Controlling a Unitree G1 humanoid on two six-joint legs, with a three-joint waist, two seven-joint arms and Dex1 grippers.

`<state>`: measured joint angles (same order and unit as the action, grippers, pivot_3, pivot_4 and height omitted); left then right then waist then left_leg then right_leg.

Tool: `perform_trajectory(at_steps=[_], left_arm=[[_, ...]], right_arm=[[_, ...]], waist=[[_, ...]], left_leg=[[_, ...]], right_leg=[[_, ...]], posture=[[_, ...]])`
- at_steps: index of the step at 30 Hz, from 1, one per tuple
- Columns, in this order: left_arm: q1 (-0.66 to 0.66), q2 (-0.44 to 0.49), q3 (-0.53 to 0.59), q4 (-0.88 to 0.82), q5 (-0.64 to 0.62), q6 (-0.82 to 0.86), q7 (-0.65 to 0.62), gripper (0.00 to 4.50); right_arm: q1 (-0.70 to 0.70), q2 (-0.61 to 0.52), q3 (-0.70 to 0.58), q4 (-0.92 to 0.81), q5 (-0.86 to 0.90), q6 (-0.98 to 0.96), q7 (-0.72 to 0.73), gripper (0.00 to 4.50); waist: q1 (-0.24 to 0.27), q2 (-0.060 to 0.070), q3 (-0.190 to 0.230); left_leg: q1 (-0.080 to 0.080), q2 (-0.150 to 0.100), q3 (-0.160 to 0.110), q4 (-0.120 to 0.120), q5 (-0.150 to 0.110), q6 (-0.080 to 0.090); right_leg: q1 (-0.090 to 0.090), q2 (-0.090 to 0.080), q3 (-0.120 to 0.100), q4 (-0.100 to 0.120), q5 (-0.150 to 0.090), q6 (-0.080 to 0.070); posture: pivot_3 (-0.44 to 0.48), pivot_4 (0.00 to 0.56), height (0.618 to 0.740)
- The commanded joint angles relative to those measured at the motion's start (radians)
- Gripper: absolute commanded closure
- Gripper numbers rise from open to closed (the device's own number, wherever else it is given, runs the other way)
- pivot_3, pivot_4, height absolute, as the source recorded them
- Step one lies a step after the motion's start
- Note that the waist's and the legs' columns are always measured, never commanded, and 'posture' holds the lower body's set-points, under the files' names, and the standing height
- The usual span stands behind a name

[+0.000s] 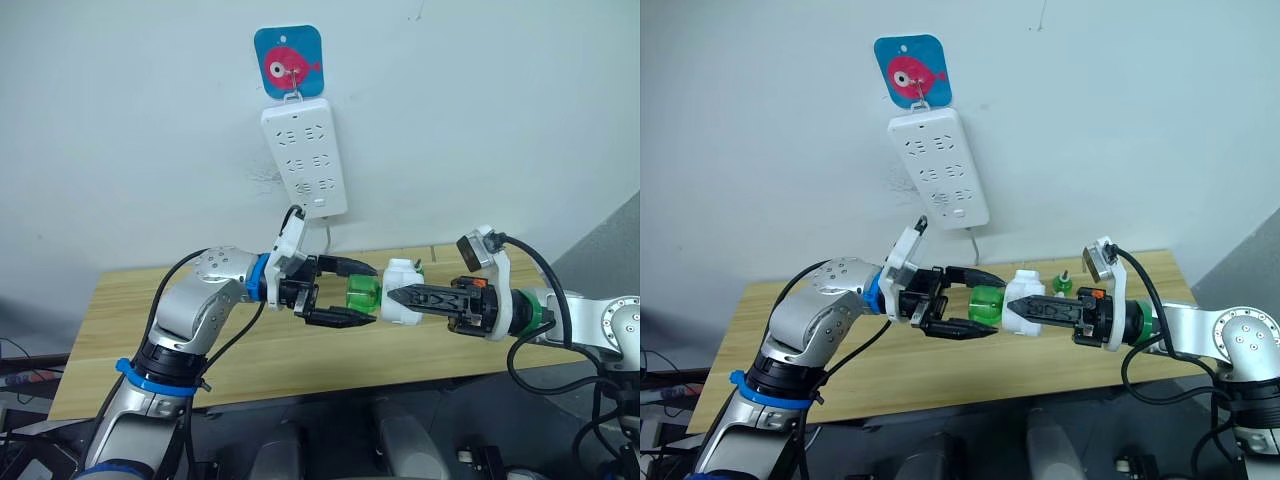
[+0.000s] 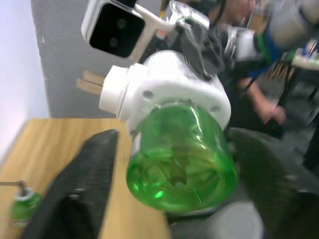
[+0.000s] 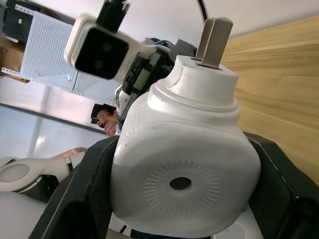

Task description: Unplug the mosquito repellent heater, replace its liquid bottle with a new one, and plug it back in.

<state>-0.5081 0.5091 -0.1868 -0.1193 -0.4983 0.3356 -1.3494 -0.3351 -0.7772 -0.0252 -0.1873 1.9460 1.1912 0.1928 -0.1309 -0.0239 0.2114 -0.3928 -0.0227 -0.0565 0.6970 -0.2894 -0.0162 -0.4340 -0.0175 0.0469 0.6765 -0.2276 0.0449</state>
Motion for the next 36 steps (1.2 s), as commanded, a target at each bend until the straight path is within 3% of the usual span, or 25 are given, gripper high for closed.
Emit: perform_trajectory(at_steps=[1, 18, 25, 35, 36], left_arm=[[-0.002, -0.001, 0.004, 0.022, 0.060, -0.141, -0.010, 0.00], [-0.002, -0.061, -0.023, 0.075, 0.102, -0.311, 0.000, 0.00], [-0.007, -0.079, -0.035, 0.082, 0.114, -0.324, 0.007, 2.20], [-0.009, -0.074, -0.039, 0.080, 0.121, -0.331, 0.002, 2.24], [-0.011, -0.074, -0.038, 0.081, 0.121, -0.330, 0.003, 2.24]], right_arm=[[-0.017, -0.017, -0.048, -0.002, 0.026, 0.017, 0.004, 1.37], [-0.026, -0.018, -0.044, 0.001, 0.026, 0.031, -0.020, 1.37], [-0.020, -0.013, -0.038, -0.015, 0.026, 0.024, -0.026, 1.37], [-0.006, -0.006, -0.056, -0.045, 0.026, -0.011, -0.059, 1.37], [-0.002, -0.012, -0.062, -0.049, 0.026, -0.013, -0.062, 1.02]], waist=[[0.002, 0.000, 0.000], [0.019, 0.000, 0.000], [0.019, 0.000, 0.000], [0.019, 0.000, 0.000], [0.019, 0.000, 0.000]], left_leg=[[0.000, 0.000, 0.000, 0.000, 0.000, 0.000], [0.000, 0.000, 0.000, 0.000, 0.000, 0.000], [0.000, 0.000, -0.001, 0.000, 0.000, 0.000], [0.000, 0.000, -0.001, 0.000, 0.000, 0.000], [0.000, 0.000, -0.001, 0.000, 0.000, 0.000]], right_leg=[[0.000, 0.000, 0.000, 0.000, 0.000, 0.000], [0.000, 0.000, 0.000, 0.000, 0.000, 0.000], [0.000, 0.000, 0.000, 0.000, 0.000, 0.000], [0.000, 0.000, 0.000, 0.000, 0.000, 0.000], [0.000, 0.000, 0.000, 0.000, 0.000, 0.000]], posture=[[-0.174, 0.151, 0.740], [-0.168, 0.148, 0.740], [-0.171, 0.148, 0.740], [-0.172, 0.144, 0.740], [-0.172, 0.144, 0.740]])
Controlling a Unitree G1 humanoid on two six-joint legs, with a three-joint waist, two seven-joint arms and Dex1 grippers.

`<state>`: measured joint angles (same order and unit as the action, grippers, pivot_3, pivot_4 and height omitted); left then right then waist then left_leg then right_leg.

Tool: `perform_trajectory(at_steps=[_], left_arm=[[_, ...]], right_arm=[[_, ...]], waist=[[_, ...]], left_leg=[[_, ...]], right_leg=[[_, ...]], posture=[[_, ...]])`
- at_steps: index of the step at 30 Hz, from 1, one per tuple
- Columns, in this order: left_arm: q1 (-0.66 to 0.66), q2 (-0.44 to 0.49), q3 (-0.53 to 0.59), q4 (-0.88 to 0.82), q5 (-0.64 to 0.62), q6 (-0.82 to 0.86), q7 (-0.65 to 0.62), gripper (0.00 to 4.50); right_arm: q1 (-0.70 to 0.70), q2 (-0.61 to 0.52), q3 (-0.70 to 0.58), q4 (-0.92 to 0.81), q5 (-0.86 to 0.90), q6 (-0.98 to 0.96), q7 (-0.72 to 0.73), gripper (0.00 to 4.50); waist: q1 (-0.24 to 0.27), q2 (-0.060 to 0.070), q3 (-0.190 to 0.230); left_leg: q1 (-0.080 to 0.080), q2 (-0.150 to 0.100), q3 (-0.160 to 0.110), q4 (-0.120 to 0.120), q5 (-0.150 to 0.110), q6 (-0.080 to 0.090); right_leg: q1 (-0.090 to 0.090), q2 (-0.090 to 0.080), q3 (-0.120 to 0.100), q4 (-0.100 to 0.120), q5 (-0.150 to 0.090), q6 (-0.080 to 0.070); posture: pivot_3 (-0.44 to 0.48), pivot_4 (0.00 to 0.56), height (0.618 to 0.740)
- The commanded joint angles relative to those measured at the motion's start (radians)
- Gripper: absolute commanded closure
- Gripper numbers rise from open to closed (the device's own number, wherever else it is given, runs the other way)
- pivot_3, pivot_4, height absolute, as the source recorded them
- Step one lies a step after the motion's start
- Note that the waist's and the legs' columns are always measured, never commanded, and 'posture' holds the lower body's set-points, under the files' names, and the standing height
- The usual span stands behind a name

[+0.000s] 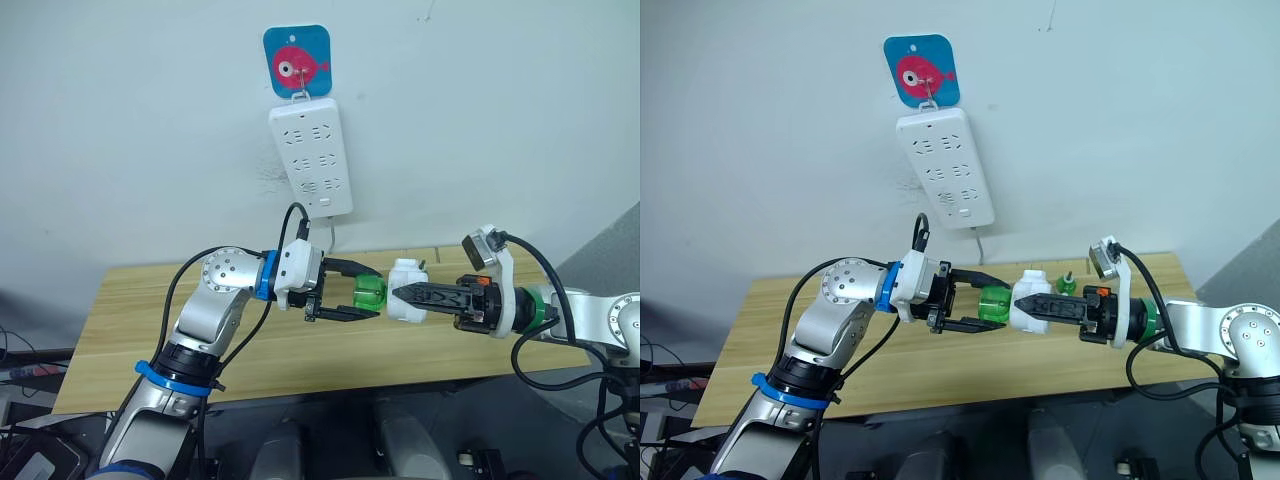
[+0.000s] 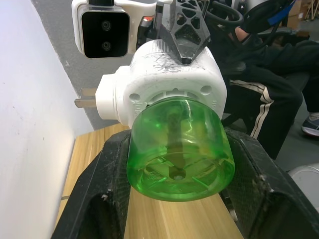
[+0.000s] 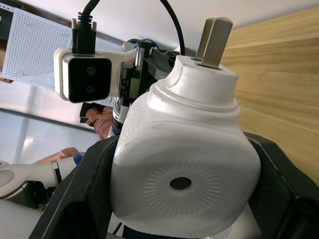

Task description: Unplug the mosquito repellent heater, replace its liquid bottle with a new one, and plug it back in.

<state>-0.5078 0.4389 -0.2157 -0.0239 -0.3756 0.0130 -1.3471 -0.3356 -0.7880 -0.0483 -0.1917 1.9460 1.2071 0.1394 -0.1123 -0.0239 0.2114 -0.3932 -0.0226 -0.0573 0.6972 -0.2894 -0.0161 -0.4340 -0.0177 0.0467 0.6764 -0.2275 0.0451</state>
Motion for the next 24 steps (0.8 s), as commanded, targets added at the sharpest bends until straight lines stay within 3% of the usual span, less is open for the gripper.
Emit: perform_trajectory(at_steps=[1, 4, 10, 12, 15, 18, 24], left_arm=[[-0.014, -0.005, -0.007, -0.013, -0.002, -0.005, 0.003, 2.24], [-0.018, -0.006, -0.004, -0.018, -0.012, 0.022, 0.015, 2.24], [-0.009, 0.003, 0.004, -0.040, -0.042, 0.112, 0.037, 2.24], [-0.004, 0.014, 0.001, -0.048, -0.054, 0.148, 0.028, 2.24], [-0.002, 0.032, -0.001, -0.058, -0.073, 0.199, 0.009, 2.24], [-0.004, 0.048, -0.007, -0.068, -0.089, 0.232, -0.014, 2.24], [-0.018, 0.036, -0.011, -0.080, -0.118, 0.271, -0.034, 2.24]], right_arm=[[0.002, -0.006, -0.044, -0.047, 0.026, -0.028, -0.008, 0.65], [0.043, -0.101, -0.072, -0.075, 0.026, 0.005, 0.035, 0.00], [0.179, -0.311, -0.202, -0.185, -0.063, 0.068, 0.185, 0.00], [0.224, -0.356, -0.263, -0.244, -0.258, 0.039, 0.318, 0.00], [0.172, -0.368, -0.307, -0.176, -0.398, -0.049, 0.408, 0.58], [0.044, -0.358, -0.309, -0.096, -0.444, -0.085, 0.418, 1.64], [-0.147, -0.254, -0.136, -0.110, -0.583, -0.099, 0.482, 3.84]], waist=[[0.000, 0.000, 0.000], [0.001, 0.001, 0.000], [0.010, 0.002, -0.002], [0.011, 0.003, -0.002], [0.008, 0.003, -0.003], [0.004, 0.003, -0.003], [0.000, 0.003, -0.003]], left_leg=[[0.000, 0.000, 0.000, 0.000, 0.000, 0.000], [0.000, 0.000, 0.000, 0.000, 0.000, 0.000], [-0.001, 0.000, 0.001, 0.000, 0.000, 0.000], [-0.001, 0.000, 0.002, 0.000, 0.000, 0.000], [0.000, 0.002, 0.004, 0.000, 0.000, 0.000], [0.001, 0.002, 0.006, 0.000, 0.000, 0.000], [0.000, 0.002, 0.005, -0.001, 0.000, 0.000]], right_leg=[[0.000, 0.000, 0.000, 0.000, 0.000, 0.000], [0.000, 0.000, 0.000, 0.000, 0.000, 0.000], [0.000, 0.000, -0.001, -0.001, 0.000, 0.000], [0.000, 0.001, -0.001, -0.001, 0.000, 0.001], [0.000, 0.003, 0.000, -0.002, -0.003, 0.005], [0.000, 0.003, 0.004, -0.002, -0.003, 0.005], [0.000, 0.003, 0.001, -0.002, 0.000, 0.000]], posture=[[-0.172, 0.144, 0.740], [-0.173, 0.142, 0.740], [-0.178, 0.143, 0.740], [-0.178, 0.143, 0.740], [-0.183, 0.146, 0.740], [-0.190, 0.148, 0.740], [-0.204, 0.151, 0.740]])
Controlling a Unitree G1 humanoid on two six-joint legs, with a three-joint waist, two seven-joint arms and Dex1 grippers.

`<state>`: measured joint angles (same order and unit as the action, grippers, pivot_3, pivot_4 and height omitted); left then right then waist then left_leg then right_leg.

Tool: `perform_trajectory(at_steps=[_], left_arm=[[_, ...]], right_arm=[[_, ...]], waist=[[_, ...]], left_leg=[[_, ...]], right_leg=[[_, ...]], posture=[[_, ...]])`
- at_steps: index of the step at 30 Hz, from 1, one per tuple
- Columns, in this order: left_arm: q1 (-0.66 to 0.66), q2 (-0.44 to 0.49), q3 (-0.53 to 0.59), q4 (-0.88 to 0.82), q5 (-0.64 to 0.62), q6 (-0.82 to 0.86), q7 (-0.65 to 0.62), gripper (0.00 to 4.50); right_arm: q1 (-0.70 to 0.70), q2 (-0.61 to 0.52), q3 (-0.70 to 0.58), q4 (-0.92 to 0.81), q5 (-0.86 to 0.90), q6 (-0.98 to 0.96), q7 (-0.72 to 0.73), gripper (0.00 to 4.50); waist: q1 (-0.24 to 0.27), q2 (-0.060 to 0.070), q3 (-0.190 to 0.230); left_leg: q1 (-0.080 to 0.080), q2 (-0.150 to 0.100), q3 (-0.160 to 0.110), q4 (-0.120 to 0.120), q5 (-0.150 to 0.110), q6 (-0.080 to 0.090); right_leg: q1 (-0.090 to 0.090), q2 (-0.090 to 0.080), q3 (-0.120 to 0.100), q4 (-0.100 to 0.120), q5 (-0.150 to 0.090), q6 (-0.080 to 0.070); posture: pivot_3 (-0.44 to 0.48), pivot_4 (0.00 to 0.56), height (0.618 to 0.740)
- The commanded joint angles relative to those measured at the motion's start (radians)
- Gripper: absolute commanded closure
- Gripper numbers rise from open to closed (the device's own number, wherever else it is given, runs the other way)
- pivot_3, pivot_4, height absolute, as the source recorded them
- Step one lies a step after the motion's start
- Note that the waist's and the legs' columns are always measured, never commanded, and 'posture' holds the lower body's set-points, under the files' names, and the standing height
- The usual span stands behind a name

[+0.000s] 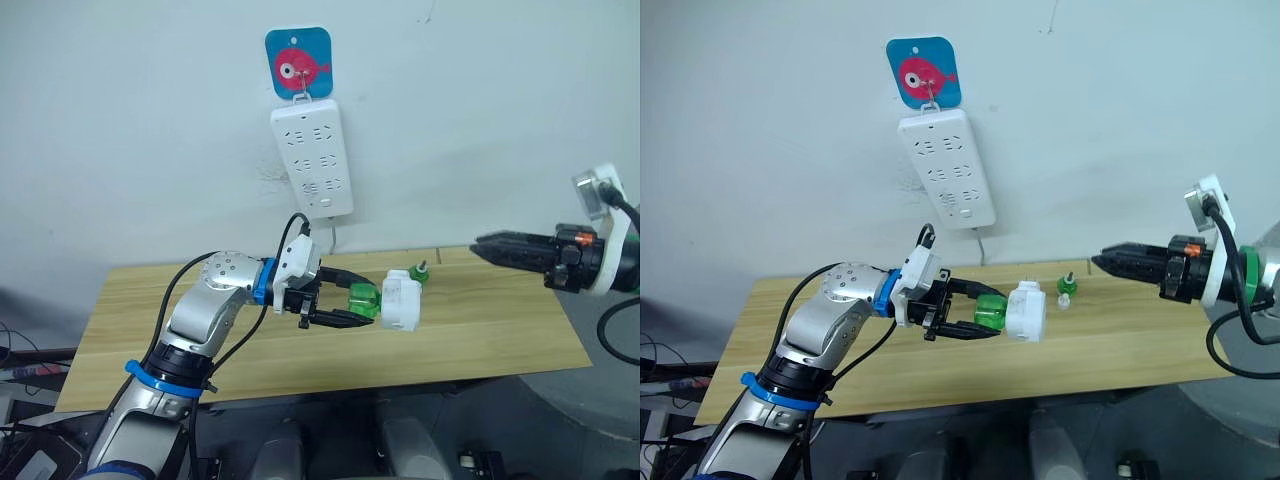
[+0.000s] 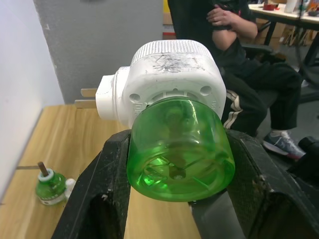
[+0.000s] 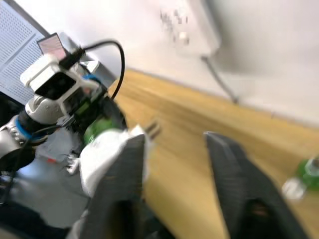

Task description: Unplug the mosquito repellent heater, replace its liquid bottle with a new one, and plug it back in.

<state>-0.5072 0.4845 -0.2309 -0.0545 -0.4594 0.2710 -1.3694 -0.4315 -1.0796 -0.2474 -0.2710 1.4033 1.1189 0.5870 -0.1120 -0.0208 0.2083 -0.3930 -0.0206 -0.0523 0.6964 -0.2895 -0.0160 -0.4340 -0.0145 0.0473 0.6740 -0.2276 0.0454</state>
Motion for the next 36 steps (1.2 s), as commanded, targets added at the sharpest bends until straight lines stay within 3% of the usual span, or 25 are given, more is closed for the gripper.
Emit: perform_trajectory(at_steps=[1, 2, 11, 36], left_arm=[[-0.022, -0.013, 0.007, -0.056, -0.046, 0.031, -0.007, 2.24], [-0.025, -0.016, 0.009, -0.062, -0.055, 0.046, -0.002, 2.24], [-0.021, -0.014, 0.030, -0.108, -0.093, 0.118, 0.020, 2.24], [-0.039, -0.048, 0.071, -0.135, -0.181, 0.225, 0.103, 2.24]], right_arm=[[-0.083, 0.066, 0.094, -0.031, -0.055, -0.005, 0.041, 4.22], [-0.109, 0.090, 0.118, -0.028, -0.070, 0.000, 0.047, 4.49], [-0.191, 0.172, 0.243, 0.013, -0.217, 0.022, 0.181, 4.50], [-0.151, 0.206, 0.253, -0.012, -0.250, 0.159, 0.269, 4.50]], waist=[[-0.001, 0.000, 0.000], [-0.002, 0.000, 0.000], [0.001, 0.000, 0.000], [0.007, 0.000, 0.000]], left_leg=[[0.000, 0.000, 0.000, 0.000, 0.000, 0.000], [-0.001, 0.000, 0.000, 0.000, 0.000, 0.000], [-0.002, -0.002, -0.005, 0.000, 0.000, 0.000], [-0.001, -0.002, -0.007, 0.000, 0.000, 0.000]], right_leg=[[0.000, 0.000, 0.000, 0.000, 0.000, 0.000], [0.000, 0.000, 0.000, 0.000, 0.000, 0.000], [-0.001, -0.003, -0.001, 0.000, 0.000, 0.000], [-0.002, -0.004, -0.002, 0.001, 0.000, 0.000]], posture=[[-0.204, 0.151, 0.740], [-0.202, 0.152, 0.740], [-0.179, 0.154, 0.740], [-0.163, 0.156, 0.740]])
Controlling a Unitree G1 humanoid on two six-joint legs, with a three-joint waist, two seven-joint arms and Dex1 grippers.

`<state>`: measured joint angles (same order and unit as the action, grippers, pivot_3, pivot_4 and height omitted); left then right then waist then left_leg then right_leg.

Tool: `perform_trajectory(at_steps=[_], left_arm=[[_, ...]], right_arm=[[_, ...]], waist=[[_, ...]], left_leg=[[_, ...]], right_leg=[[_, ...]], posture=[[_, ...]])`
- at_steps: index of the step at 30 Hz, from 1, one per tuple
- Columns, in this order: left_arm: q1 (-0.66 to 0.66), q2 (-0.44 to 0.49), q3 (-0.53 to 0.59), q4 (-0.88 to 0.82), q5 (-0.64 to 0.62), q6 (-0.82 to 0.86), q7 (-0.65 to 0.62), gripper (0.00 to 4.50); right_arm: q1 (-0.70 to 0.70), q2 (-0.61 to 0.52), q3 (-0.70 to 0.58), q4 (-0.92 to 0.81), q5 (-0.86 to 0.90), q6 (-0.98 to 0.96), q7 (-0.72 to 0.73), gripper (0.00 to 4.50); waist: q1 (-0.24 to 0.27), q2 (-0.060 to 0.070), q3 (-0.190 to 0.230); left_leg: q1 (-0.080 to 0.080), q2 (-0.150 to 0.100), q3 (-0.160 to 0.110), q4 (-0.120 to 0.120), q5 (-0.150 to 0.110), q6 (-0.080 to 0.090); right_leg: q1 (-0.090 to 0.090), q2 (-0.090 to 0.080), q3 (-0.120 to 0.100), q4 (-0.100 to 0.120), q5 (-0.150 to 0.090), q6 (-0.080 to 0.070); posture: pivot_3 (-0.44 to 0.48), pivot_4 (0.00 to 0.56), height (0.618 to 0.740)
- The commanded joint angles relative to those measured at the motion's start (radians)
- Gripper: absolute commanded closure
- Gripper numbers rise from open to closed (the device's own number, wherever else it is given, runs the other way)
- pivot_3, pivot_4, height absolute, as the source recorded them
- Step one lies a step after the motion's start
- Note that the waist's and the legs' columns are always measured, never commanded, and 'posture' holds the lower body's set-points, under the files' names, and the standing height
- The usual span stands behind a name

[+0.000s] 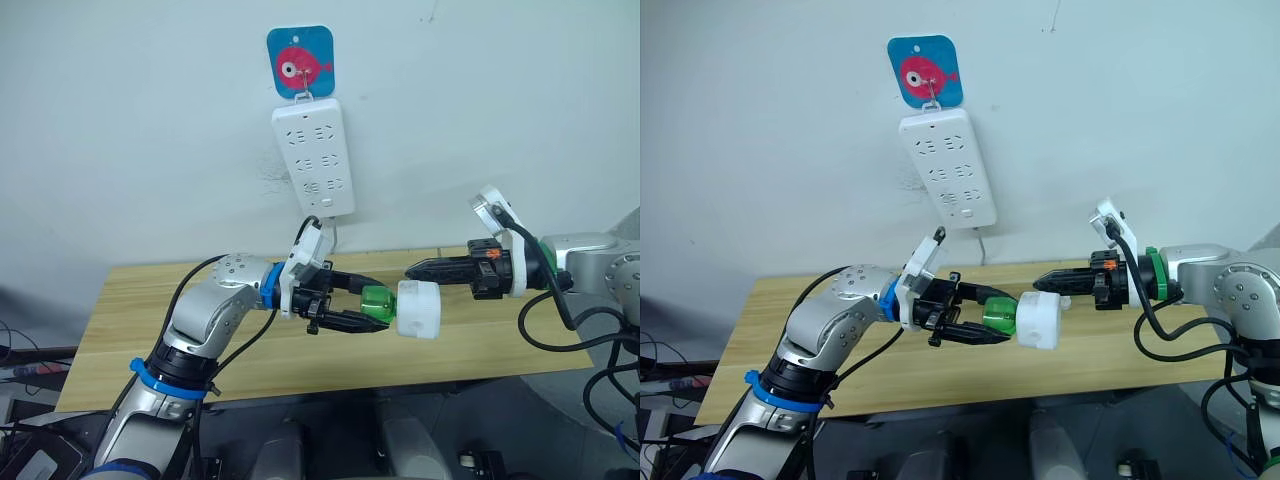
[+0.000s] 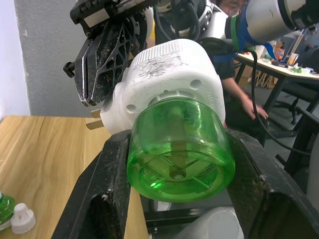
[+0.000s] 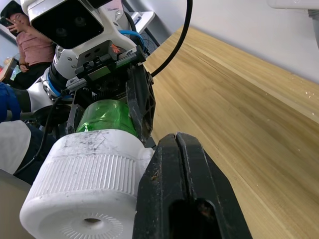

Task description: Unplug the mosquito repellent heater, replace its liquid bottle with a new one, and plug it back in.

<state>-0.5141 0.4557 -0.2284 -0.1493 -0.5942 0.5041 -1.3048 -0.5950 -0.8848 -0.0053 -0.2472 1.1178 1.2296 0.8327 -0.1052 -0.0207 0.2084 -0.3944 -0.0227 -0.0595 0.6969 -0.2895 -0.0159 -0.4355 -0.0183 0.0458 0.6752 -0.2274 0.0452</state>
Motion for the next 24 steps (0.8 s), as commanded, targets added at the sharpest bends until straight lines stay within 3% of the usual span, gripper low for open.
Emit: perform_trajectory(at_steps=[1, 24], left_arm=[[-0.032, -0.020, 0.070, -0.040, -0.047, -0.006, 0.040, 2.24], [-0.028, -0.033, 0.091, -0.029, -0.068, 0.011, 0.070, 2.24]], right_arm=[[0.013, 0.014, 0.009, -0.035, 0.038, 0.056, 0.023, 4.50], [0.034, 0.007, 0.001, -0.073, 0.046, 0.139, 0.057, 4.50]], waist=[[0.000, 0.000, 0.000], [0.000, 0.000, 0.000]], left_leg=[[0.000, 0.000, 0.000, 0.000, 0.000, 0.000], [0.000, 0.000, 0.000, 0.000, 0.000, 0.000]], right_leg=[[0.000, 0.000, 0.000, 0.000, 0.000, 0.000], [0.000, 0.000, 0.000, 0.000, 0.000, 0.000]], posture=[[-0.163, 0.156, 0.740], [-0.159, 0.153, 0.740]])
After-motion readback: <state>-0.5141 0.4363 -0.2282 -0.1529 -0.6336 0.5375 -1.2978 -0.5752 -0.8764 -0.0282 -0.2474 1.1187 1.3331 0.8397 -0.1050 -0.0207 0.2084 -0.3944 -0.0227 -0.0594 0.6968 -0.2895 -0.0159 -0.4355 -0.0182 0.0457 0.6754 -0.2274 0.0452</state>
